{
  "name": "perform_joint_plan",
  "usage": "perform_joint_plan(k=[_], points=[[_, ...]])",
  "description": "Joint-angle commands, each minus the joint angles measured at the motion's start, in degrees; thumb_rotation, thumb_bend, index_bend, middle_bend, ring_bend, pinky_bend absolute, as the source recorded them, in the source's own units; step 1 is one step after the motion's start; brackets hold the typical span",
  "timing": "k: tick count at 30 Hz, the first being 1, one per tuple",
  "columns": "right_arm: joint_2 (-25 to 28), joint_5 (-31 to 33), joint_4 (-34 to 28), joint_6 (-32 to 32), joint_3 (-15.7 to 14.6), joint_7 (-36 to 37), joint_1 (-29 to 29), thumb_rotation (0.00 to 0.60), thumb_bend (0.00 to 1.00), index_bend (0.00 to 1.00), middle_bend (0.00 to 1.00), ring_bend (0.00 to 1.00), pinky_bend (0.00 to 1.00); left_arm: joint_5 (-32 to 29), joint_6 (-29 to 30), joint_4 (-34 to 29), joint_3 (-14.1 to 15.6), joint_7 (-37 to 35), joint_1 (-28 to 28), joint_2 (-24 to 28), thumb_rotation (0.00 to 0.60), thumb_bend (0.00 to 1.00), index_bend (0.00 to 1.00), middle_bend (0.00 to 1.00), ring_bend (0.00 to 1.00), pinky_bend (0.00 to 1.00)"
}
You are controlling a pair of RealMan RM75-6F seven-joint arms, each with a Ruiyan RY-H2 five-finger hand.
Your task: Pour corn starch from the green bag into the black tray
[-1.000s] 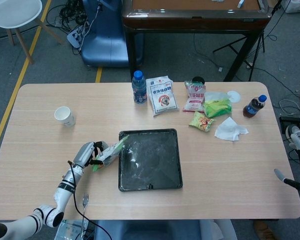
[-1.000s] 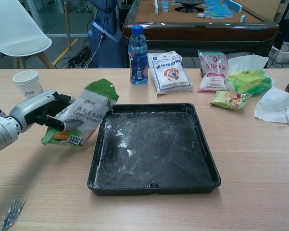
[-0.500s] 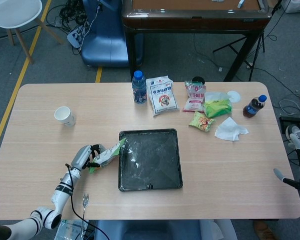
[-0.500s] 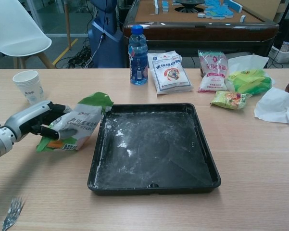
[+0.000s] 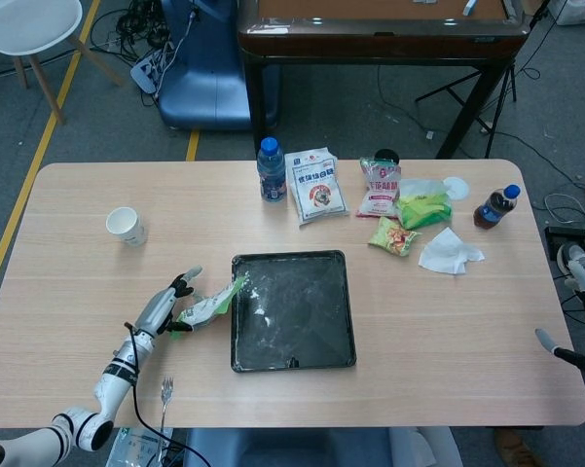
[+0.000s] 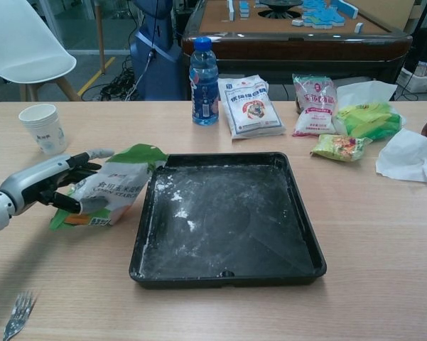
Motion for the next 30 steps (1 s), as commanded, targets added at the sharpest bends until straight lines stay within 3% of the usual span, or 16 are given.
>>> perform_joint_plan(k=[1, 9, 12, 14, 18, 20, 25, 30], points=[[-0.02, -0.05, 0.0, -0.02, 0.02, 0.04, 0.04, 0.6, 0.05, 0.1, 0.29, 0.03, 0.07, -1.65, -0.47, -3.06, -0.94, 0.91, 0.66, 1.67, 0.6, 0.27, 0.0, 0.0, 0.0, 0.05], [0.0, -0.08, -0.08, -0.2, 0.13, -0.01, 0.24, 0.6, 0.05, 0.1, 0.29, 0.03, 0.07, -5.04, -0.3, -9.46, -3.3, 2.39, 2.01, 4.52, 0.6, 0.27, 0.0, 0.0, 0.0, 0.04], [0.02, -0.06, -0.13, -0.34, 0.13, -0.06, 0.31, 0.6, 0.05, 0.1, 0.29, 0.03, 0.07, -6.75, 0.61, -11.12, -4.68, 3.12, 2.69, 4.63, 0.6, 0.27, 0.02, 0.03, 0.0, 0.08], [0.03, -0.07, -0.18, -0.38, 0.15, -0.05, 0.35, 0.6, 0.05, 0.1, 0.29, 0.03, 0.07, -7.82, 0.94, -11.86, -5.44, 4.35, 2.95, 4.65, 0.6, 0.27, 0.11, 0.09, 0.05, 0.14], [0.06, 0.0, -0.18, -0.38, 0.14, 0.06, 0.3, 0.6, 0.05, 0.1, 0.29, 0.03, 0.07, -9.2, 1.58, -12.11, -6.3, 7.3, 3.22, 4.09, 0.6, 0.27, 0.44, 0.34, 0.29, 0.33], [0.07, 0.04, -0.15, -0.33, 0.11, 0.15, 0.22, 0.6, 0.05, 0.1, 0.29, 0.03, 0.07, -9.97, 1.62, -12.23, -6.72, 8.29, 3.36, 3.79, 0.6, 0.27, 0.51, 0.41, 0.34, 0.39], [0.09, 0.18, -0.02, -0.05, 0.13, 0.5, -0.03, 0.6, 0.05, 0.11, 0.29, 0.03, 0.07, -11.23, 2.04, -11.58, -7.39, 11.17, 3.61, 3.08, 0.6, 0.27, 0.6, 0.51, 0.41, 0.49], [0.07, 0.11, 0.16, -0.06, 0.11, 0.82, -0.05, 0.6, 0.05, 0.11, 0.29, 0.03, 0.07, -13.32, 3.57, -10.39, -7.91, 17.48, 4.27, 2.07, 0.6, 0.27, 0.61, 0.55, 0.46, 0.54]])
